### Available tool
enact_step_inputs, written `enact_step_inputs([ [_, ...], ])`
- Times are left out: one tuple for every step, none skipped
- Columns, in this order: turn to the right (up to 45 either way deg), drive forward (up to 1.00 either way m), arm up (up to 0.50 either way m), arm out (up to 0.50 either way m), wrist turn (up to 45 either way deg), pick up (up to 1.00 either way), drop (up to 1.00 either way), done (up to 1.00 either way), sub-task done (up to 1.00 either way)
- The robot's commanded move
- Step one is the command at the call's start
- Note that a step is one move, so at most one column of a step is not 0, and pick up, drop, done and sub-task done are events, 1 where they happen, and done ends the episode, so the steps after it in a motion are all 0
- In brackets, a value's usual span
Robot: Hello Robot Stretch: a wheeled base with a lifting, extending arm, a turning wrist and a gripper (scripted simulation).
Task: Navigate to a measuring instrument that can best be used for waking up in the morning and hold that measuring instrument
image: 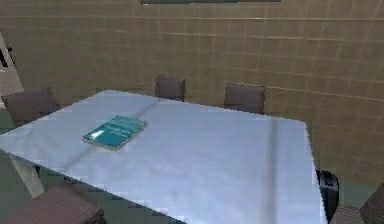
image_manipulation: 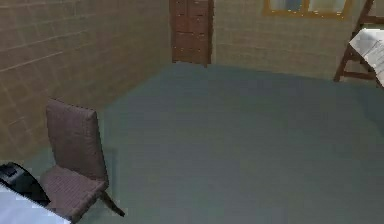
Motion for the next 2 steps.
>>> enact_step_inputs([
  [45.0,0.0,0.0,0.0,0.0,0.0,0.0,0.0,0.0],
  [33.0,0.0,0.0,0.0,0.0,0.0,0.0,0.0,0.0],
])
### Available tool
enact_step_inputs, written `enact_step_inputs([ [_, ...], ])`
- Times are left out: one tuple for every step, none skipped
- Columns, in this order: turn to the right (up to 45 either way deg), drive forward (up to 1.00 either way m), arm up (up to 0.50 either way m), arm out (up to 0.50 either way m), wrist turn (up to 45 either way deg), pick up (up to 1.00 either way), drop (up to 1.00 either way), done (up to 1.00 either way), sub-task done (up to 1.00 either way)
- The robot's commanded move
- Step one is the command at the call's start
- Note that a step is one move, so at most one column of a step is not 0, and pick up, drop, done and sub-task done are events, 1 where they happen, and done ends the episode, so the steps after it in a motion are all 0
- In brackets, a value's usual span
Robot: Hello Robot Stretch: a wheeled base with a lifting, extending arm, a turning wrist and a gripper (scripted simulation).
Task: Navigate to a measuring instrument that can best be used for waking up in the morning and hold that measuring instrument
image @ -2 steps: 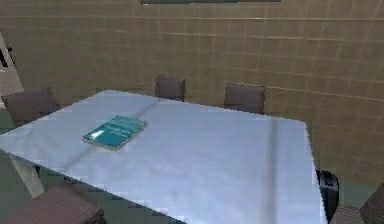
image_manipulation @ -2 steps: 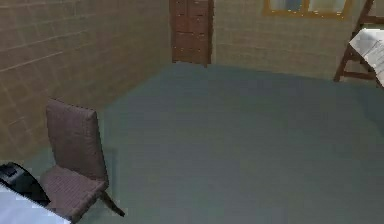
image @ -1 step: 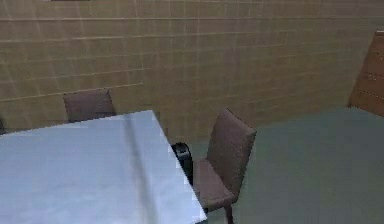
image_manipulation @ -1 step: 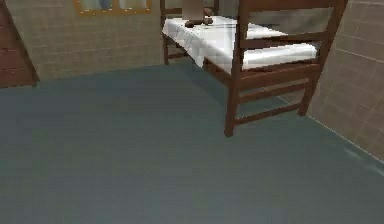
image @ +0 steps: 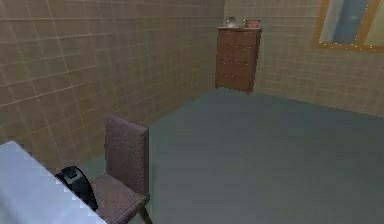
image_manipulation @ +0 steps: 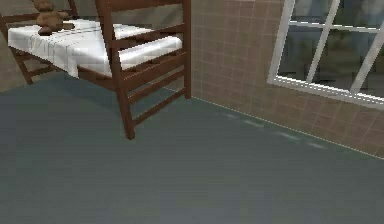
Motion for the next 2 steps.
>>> enact_step_inputs([
  [0.0,0.4,0.0,0.0,0.0,0.0,0.0,0.0,0.0],
  [-12.0,0.0,0.0,0.0,0.0,0.0,0.0,0.0,0.0],
])
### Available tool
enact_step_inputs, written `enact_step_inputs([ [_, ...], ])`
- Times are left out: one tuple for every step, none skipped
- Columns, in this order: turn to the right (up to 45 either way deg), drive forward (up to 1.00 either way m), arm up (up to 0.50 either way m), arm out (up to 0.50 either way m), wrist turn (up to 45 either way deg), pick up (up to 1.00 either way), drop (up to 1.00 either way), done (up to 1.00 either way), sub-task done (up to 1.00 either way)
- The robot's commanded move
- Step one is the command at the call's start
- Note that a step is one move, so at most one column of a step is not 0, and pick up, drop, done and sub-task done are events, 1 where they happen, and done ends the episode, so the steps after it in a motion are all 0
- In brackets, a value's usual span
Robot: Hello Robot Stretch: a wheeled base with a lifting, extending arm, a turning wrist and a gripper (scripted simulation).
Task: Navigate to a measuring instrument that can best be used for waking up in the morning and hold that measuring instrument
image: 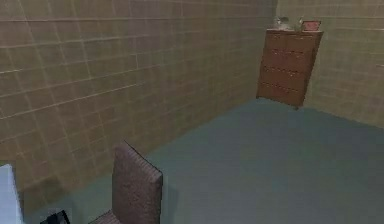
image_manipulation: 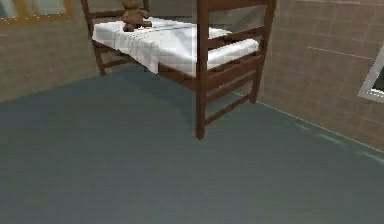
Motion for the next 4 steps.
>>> enact_step_inputs([
  [0.0,0.1,0.0,0.0,0.0,0.0,0.0,0.0,0.0],
  [-45.0,0.0,0.0,0.0,0.0,0.0,0.0,0.0,0.0],
  [-45.0,0.0,0.0,0.0,0.0,0.0,0.0,0.0,0.0],
  [-42.0,0.0,0.0,0.0,0.0,0.0,0.0,0.0,0.0],
])
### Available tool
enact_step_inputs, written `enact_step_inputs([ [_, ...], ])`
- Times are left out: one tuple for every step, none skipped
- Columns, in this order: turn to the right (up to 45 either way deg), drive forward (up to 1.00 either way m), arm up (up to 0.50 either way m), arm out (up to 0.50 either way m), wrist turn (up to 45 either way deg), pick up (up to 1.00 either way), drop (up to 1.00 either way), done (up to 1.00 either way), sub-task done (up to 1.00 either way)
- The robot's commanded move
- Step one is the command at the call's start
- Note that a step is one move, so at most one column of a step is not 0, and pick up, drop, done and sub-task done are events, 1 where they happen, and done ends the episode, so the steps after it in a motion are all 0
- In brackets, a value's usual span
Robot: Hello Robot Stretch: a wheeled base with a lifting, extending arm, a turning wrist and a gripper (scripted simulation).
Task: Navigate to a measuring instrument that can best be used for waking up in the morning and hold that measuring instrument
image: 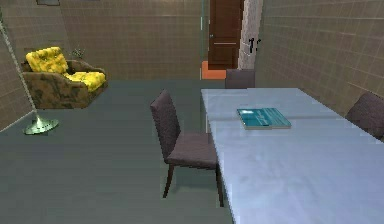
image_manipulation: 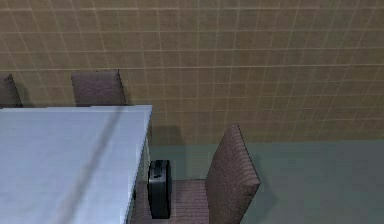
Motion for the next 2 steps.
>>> enact_step_inputs([
  [0.0,0.0,0.5,0.0,0.0,0.0,0.0,0.0,0.0],
  [0.0,0.0,0.04,0.0,0.0,0.0,0.0,0.0,0.0],
])
